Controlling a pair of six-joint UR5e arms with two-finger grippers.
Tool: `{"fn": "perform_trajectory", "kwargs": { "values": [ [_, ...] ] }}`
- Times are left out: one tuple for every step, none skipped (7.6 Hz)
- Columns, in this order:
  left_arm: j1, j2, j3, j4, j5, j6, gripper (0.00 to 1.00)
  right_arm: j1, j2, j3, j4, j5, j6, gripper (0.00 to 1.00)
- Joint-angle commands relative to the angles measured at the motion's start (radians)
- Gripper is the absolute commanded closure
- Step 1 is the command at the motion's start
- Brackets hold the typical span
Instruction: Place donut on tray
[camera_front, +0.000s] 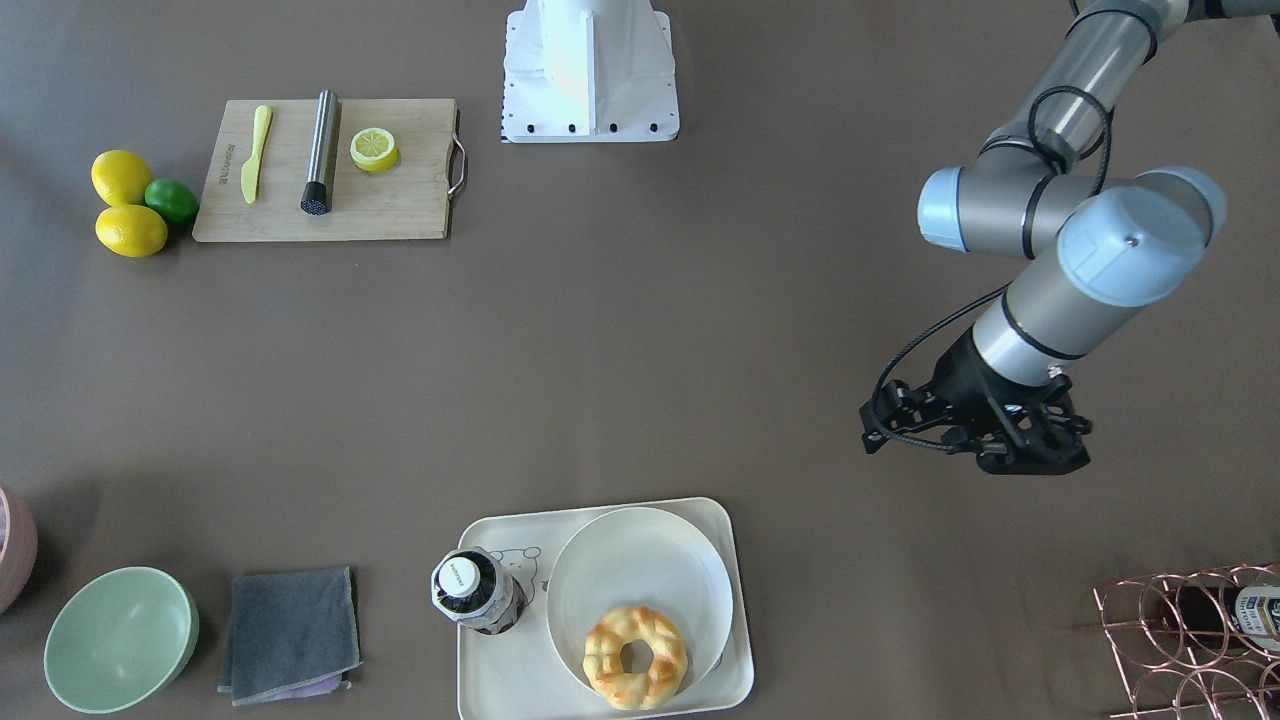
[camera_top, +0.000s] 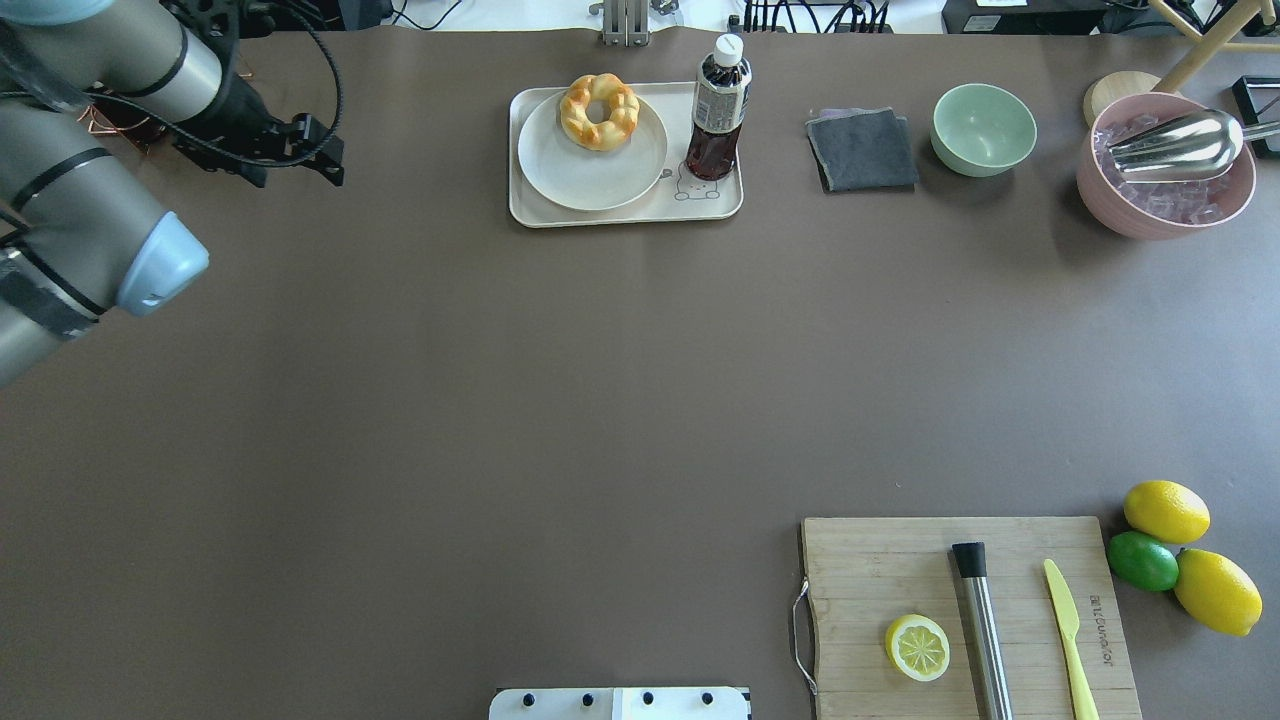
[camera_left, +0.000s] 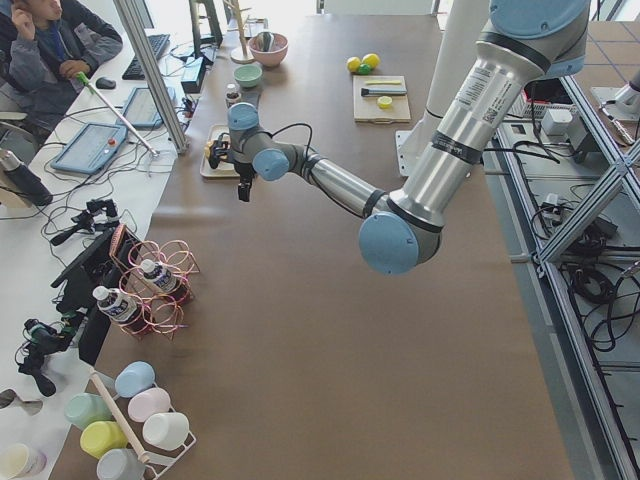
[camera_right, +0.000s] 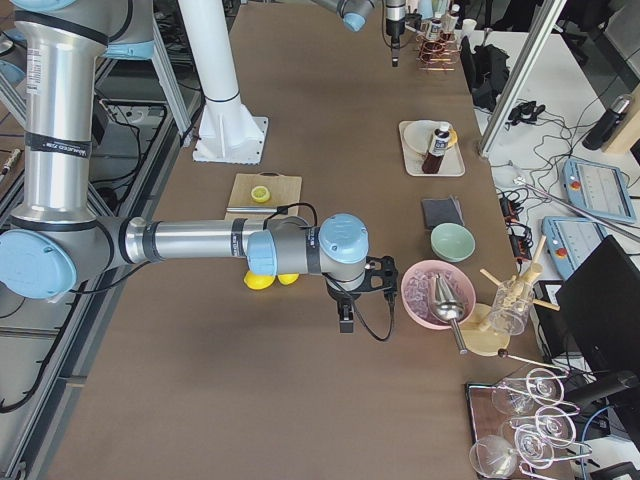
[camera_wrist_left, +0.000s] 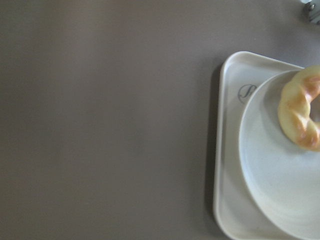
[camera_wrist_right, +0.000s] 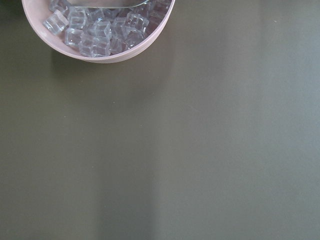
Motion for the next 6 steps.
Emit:
{"fn": "perform_trajectory", "kwargs": {
  "values": [
    [-0.106,0.209,-0.34,0.4,-0.005,0.512,0.03,0.035,0.026,0.001,-0.088,-0.013,-0.081,0.0],
    [-0.178,0.289,-0.381,0.415,-0.009,0.643,0.03,0.038,0.026,0.002,-0.09,-0.017,-0.081,0.0],
    [-0.244,0.363,-0.398,0.413,-0.01,0.756,0.03,0.036,0.026,0.002,-0.09,-0.017,-0.081,0.0],
    [-0.298,0.436,-0.416,0.41,-0.01,0.86,0.03,0.035,0.026,0.002,-0.091,-0.033,-0.08,0.0],
    [-0.363,0.517,-0.423,0.406,-0.03,0.99,0.03,0.035,0.027,0.004,-0.091,-0.043,-0.08,0.0],
    [-0.419,0.567,-0.424,0.407,-0.103,1.079,0.03,0.033,0.026,0.004,-0.091,-0.043,-0.08,0.0]
  ]
}}
